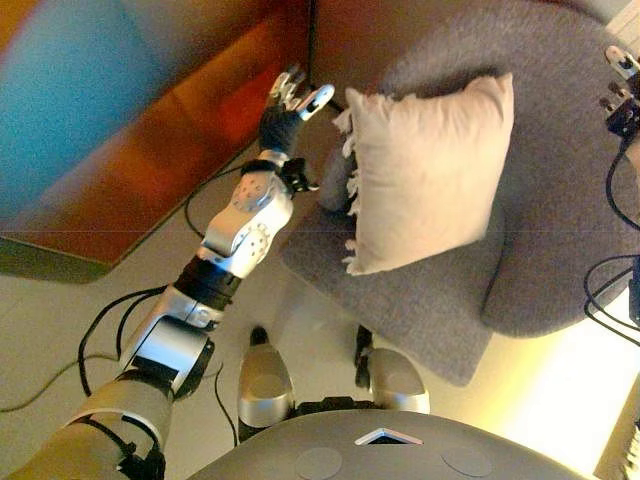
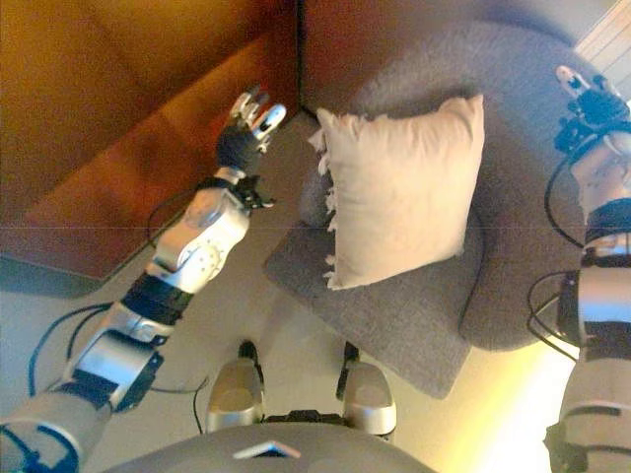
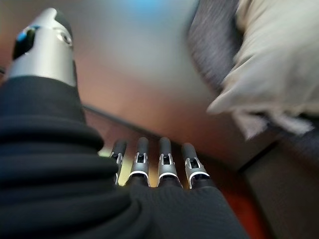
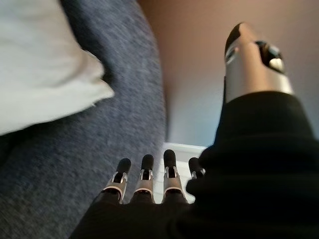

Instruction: Pick up the cushion and take it to the sofa

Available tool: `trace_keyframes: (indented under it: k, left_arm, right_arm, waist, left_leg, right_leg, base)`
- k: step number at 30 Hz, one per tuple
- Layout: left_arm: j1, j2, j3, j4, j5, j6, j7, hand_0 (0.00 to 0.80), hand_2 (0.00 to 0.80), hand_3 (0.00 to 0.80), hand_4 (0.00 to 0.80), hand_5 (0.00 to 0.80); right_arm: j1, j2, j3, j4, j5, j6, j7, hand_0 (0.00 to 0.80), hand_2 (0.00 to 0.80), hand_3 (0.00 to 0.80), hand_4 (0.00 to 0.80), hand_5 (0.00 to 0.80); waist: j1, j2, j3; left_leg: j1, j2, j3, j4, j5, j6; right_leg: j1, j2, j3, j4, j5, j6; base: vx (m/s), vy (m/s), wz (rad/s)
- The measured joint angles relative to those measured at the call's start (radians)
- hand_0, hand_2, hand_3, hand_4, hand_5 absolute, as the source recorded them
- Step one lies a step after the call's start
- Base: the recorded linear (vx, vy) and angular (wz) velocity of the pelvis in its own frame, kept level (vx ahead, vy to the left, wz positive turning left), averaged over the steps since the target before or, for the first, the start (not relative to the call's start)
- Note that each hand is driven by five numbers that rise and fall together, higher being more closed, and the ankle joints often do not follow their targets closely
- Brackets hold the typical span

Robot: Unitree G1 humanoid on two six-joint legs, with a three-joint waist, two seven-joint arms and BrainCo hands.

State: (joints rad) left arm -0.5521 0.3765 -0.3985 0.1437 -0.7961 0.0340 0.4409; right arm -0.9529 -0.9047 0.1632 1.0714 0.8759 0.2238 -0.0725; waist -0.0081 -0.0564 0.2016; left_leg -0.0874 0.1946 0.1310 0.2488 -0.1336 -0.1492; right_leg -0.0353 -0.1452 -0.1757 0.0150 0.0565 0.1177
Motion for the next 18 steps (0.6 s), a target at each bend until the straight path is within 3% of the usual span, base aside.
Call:
trace_keyframes:
  k: [4, 8, 12, 18]
  left_arm:
    - [0.093, 0.026, 0.064, -0.006, 0.000, 0.000, -0.003, 0.000, 0.000, 0.000, 0.000, 0.000]
    - [0.205, 0.033, 0.124, -0.035, -0.001, -0.002, -0.053, 0.000, 0.000, 0.000, 0.000, 0.000]
    - [0.352, 0.034, 0.165, -0.128, -0.002, -0.029, -0.158, 0.000, 0.000, 0.000, 0.000, 0.000]
    - [0.532, 0.035, 0.184, -0.142, 0.027, -0.044, -0.335, 0.000, 0.000, 0.000, 0.000, 0.000]
  right_arm:
    - [0.145, -0.021, -0.072, -0.114, 0.001, -0.003, -0.003, 0.000, 0.000, 0.000, 0.000, 0.000]
    - [0.347, -0.007, -0.125, -0.347, 0.002, -0.025, -0.019, 0.000, 0.000, 0.000, 0.000, 0.000]
    - [0.583, 0.150, -0.217, -0.621, 0.011, -0.082, -0.017, 0.000, 0.000, 0.000, 0.000, 0.000]
    - [0.855, 0.446, -0.196, -0.799, 0.039, -0.175, 0.032, 0.000, 0.000, 0.000, 0.000, 0.000]
  waist:
    - [-0.002, 0.005, -0.050]
    - [-0.006, 0.006, -0.077]
    - [-0.012, 0.006, -0.087]
    - [-0.031, 0.004, -0.106]
  left_leg:
    - [0.050, -0.013, 0.007, -0.052, 0.009, -0.004]
    - [0.083, -0.023, 0.028, -0.114, 0.039, -0.005]
    - [0.119, -0.028, 0.047, -0.166, 0.059, -0.006]
    - [0.159, -0.038, 0.087, -0.203, 0.068, -0.003]
  right_leg:
    - [0.032, 0.000, 0.003, -0.024, 0.001, 0.001]
    - [0.035, 0.001, 0.012, -0.040, 0.006, 0.004]
    - [0.035, 0.004, 0.031, -0.042, 0.008, 0.003]
    - [0.033, 0.002, 0.066, -0.048, 0.017, 0.008]
  base:
    - [0.008, 0.112, -0.05]
    - [-0.045, 0.105, -0.07]
    - [-0.056, 0.080, -0.13]
    - [-0.052, 0.065, -0.18]
